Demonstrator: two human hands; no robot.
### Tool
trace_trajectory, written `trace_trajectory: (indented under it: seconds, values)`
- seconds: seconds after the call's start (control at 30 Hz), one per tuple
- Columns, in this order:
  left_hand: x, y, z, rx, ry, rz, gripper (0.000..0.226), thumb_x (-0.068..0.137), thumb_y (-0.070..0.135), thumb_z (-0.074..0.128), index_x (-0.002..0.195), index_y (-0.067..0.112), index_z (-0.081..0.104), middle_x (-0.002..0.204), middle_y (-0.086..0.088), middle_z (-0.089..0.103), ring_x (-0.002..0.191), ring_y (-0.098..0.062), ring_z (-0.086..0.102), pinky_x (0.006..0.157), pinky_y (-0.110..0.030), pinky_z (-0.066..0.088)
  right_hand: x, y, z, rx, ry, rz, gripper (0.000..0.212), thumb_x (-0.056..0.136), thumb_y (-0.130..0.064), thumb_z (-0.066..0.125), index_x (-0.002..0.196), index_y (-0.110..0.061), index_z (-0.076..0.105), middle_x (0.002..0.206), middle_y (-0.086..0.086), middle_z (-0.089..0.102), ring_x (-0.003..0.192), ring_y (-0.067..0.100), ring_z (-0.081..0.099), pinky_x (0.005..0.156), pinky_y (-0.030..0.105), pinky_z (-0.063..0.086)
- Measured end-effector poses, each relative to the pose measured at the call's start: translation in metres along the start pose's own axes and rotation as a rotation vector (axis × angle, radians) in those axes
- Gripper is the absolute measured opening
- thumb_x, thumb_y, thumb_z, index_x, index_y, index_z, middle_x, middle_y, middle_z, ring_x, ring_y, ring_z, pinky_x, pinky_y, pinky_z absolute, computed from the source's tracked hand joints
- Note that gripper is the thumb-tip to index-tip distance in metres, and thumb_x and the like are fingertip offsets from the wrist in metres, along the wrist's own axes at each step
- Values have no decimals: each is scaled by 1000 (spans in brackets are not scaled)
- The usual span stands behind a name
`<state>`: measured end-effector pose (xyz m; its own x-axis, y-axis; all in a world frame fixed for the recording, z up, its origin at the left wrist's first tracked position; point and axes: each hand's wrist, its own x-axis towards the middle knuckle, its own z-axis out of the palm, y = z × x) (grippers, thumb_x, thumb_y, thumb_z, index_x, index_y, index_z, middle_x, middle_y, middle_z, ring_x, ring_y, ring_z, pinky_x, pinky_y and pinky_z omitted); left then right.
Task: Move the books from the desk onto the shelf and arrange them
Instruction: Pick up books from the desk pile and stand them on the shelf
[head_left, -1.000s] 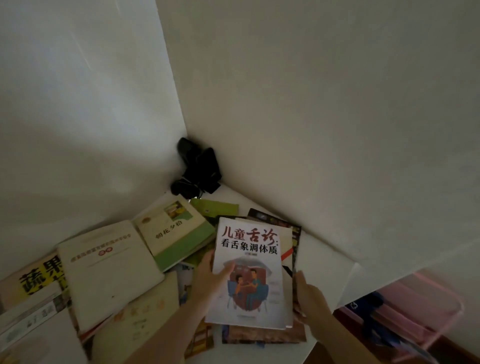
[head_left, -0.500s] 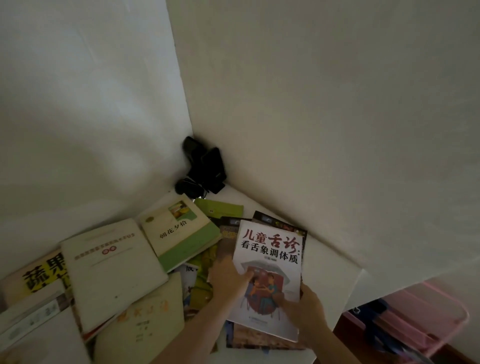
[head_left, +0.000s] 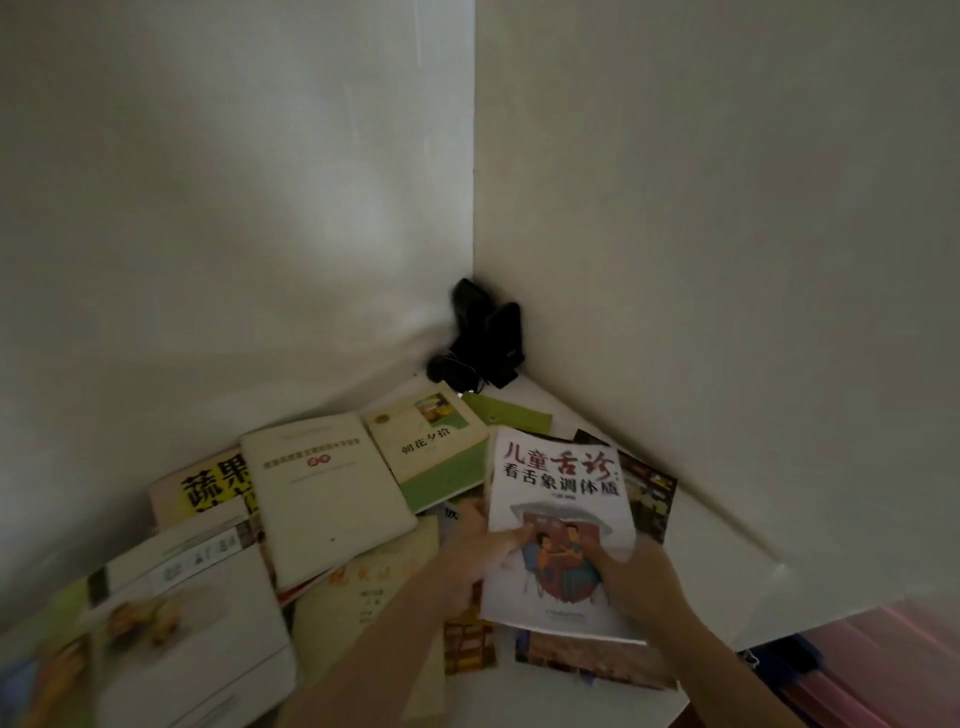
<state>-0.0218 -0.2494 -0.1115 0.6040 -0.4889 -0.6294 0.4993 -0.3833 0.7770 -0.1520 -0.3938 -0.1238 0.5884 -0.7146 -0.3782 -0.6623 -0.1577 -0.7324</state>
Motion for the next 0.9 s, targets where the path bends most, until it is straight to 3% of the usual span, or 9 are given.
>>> trace_trajectory:
  seconds: [0.1, 0.2, 0.3, 0.37, 0.47, 0.57, 0.67, 0.8, 0.9]
  values:
    - [-28, 1, -59, -104, 76, 86, 59, 86, 28, 73, 127, 21, 31, 122, -10, 60, 97, -28, 70, 80, -49, 60, -16, -54, 32, -32, -88, -228, 20, 93, -36, 62, 108, -24, 59, 93, -2, 62, 81, 11, 58, 60, 8, 42]
    - [-58, 0, -116, -152, 257, 175, 54, 89, 23, 68, 125, 23, 28, 120, -15, 58, 92, -29, 70, 71, -46, 61, -23, -95, 72, -26, -272, -355, 31, 96, -39, 58, 121, -21, 61, 106, -5, 65, 96, 12, 64, 61, 2, 42]
    - [-90, -8, -160, -249, 409, 220, 48, 92, 16, 64, 126, 24, 32, 112, -10, 61, 85, -28, 70, 59, -41, 60, -36, -125, 106, -67, -556, -425, 39, 97, -42, 54, 134, -27, 52, 123, -7, 63, 107, 14, 63, 76, 17, 54]
    - [-108, -18, -185, -272, 495, 191, 50, 92, 19, 64, 130, 26, 32, 113, -12, 62, 86, -30, 70, 61, -42, 59, -43, -142, 128, -140, -623, -480, 41, 97, -43, 54, 133, -25, 52, 126, -2, 63, 100, 13, 64, 69, 20, 57]
    - [-128, -41, -215, -273, 599, 126, 51, 90, 23, 67, 128, 25, 34, 113, -11, 62, 84, -29, 70, 61, -40, 59, -54, -158, 163, -190, -689, -380, 46, 90, -53, 61, 119, -17, 60, 118, 4, 67, 96, 20, 67, 77, 30, 58]
    - [-137, -69, -238, -126, 682, 108, 37, 90, 30, 66, 119, 20, 45, 116, -10, 64, 89, -25, 71, 74, -43, 61, -71, -154, 190, -65, -777, -115, 47, 83, -60, 65, 97, -15, 69, 97, 6, 74, 84, 22, 71, 76, 37, 61]
    - [-146, -91, -264, 269, 905, 116, 14, 95, 41, 54, 105, 31, 57, 126, -2, 59, 107, -26, 63, 89, -42, 55, -78, -134, 210, 17, -755, -183, 18, 90, -48, 63, 93, -31, 65, 97, -1, 72, 85, 15, 69, 81, 36, 59]
    - [-157, -129, -282, 648, 1005, 35, 34, 92, 16, 63, 125, 12, 56, 115, -4, 60, 91, -22, 66, 72, -31, 55, -79, -127, 212, 9, -741, -295, 4, 95, -38, 58, 96, -34, 59, 94, -8, 65, 80, 3, 62, 63, 17, 50]
    - [-155, -159, -284, 647, 975, 4, 70, 85, 32, 69, 144, 22, 32, 136, -5, 49, 115, -28, 58, 87, -39, 55, -84, -131, 211, 50, -757, -290, 1, 95, -36, 59, 94, -34, 59, 92, -10, 66, 84, 9, 65, 68, 23, 54]
